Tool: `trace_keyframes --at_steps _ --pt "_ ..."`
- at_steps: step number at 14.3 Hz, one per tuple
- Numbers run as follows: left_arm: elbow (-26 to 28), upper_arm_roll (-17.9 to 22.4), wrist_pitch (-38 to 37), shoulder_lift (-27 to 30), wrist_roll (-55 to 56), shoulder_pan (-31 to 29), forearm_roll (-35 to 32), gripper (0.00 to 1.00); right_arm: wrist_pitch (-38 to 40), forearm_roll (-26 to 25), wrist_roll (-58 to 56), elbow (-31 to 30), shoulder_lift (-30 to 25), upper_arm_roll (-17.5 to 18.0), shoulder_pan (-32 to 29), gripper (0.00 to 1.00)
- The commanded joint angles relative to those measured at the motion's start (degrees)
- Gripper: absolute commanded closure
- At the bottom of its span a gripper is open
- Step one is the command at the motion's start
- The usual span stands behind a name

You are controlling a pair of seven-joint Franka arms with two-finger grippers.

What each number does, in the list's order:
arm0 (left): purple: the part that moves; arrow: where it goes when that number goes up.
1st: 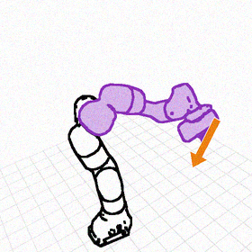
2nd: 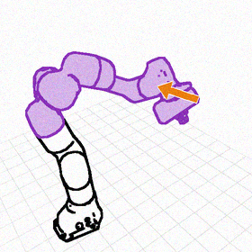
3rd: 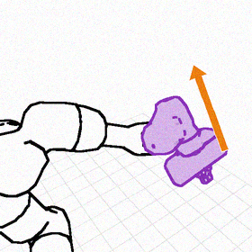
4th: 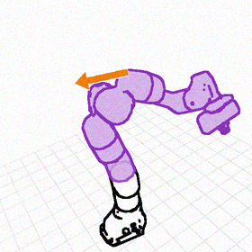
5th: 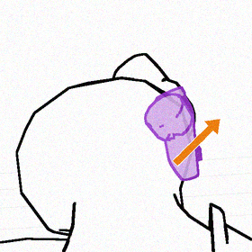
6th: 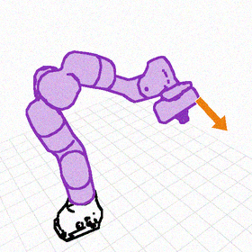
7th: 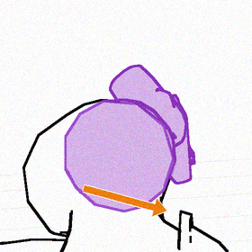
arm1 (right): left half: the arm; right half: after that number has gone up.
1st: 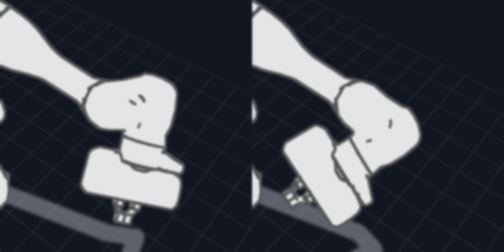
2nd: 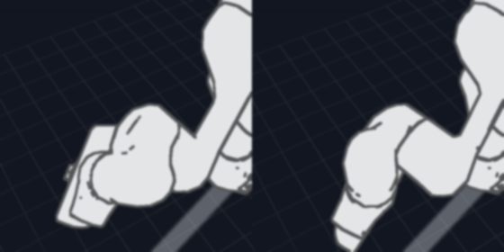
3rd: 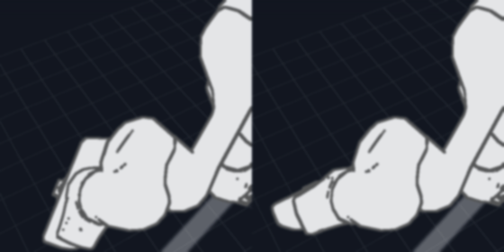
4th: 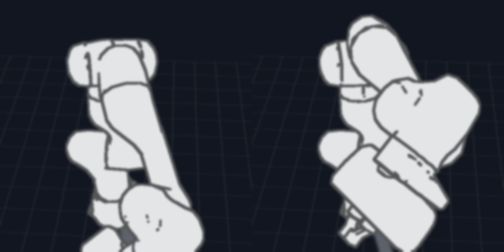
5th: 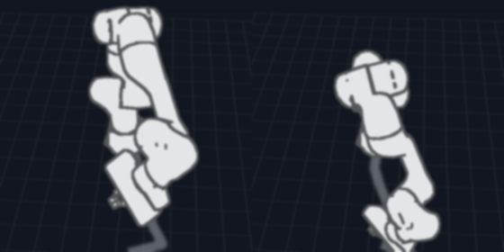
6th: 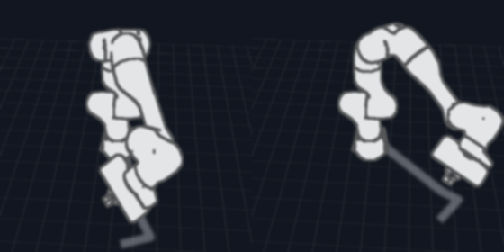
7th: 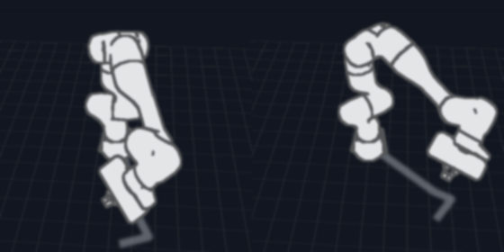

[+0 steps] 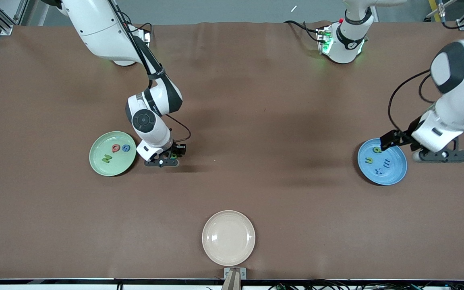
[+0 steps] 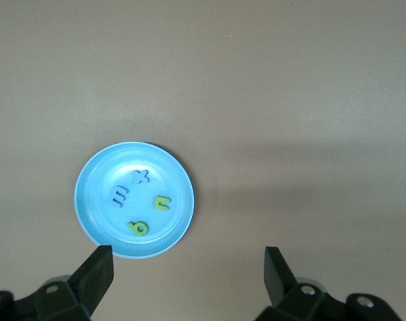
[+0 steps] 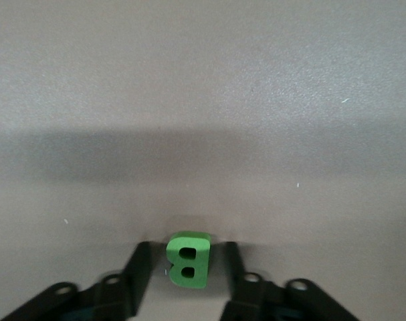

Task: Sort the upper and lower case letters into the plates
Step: 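Place the green B on the green plate with the right gripper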

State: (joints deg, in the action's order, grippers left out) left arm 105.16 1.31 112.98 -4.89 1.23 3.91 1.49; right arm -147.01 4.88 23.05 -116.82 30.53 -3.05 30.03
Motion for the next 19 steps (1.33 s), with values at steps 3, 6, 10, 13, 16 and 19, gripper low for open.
trace_keyframes --at_steps 3,6,10,13,16,19 --pt "-8.11 0.09 -9.27 1.91 -5.08 -2.59 0.88 0.01 0.05 1.10 1.02 -2.10 -1.00 -0.11 0.12 0.98" --pt "-11.98 0.09 -11.20 1.91 -4.39 -2.42 0.62 0.00 5.13 1.10 0.60 -1.57 -3.27 -0.20 -1.55 1.00" --pt "-15.85 0.18 -13.83 2.17 -4.56 -2.59 0.62 0.00 16.98 1.10 -5.45 0.88 -7.75 -0.20 -7.25 1.00" --pt "-17.88 0.27 -16.30 2.96 -4.83 -2.59 0.62 0.00 22.99 1.10 -14.67 2.21 -10.04 -0.38 -12.61 1.00" --pt "-15.09 -0.08 -19.02 6.55 -4.74 -2.86 0.79 0.00 21.69 0.13 -27.50 2.21 -9.26 -0.55 -19.81 0.99" --pt "-9.38 -0.35 -16.66 10.25 -4.65 -2.85 0.79 0.00 18.79 0.13 -34.82 2.21 -7.59 -0.55 -24.13 0.99"
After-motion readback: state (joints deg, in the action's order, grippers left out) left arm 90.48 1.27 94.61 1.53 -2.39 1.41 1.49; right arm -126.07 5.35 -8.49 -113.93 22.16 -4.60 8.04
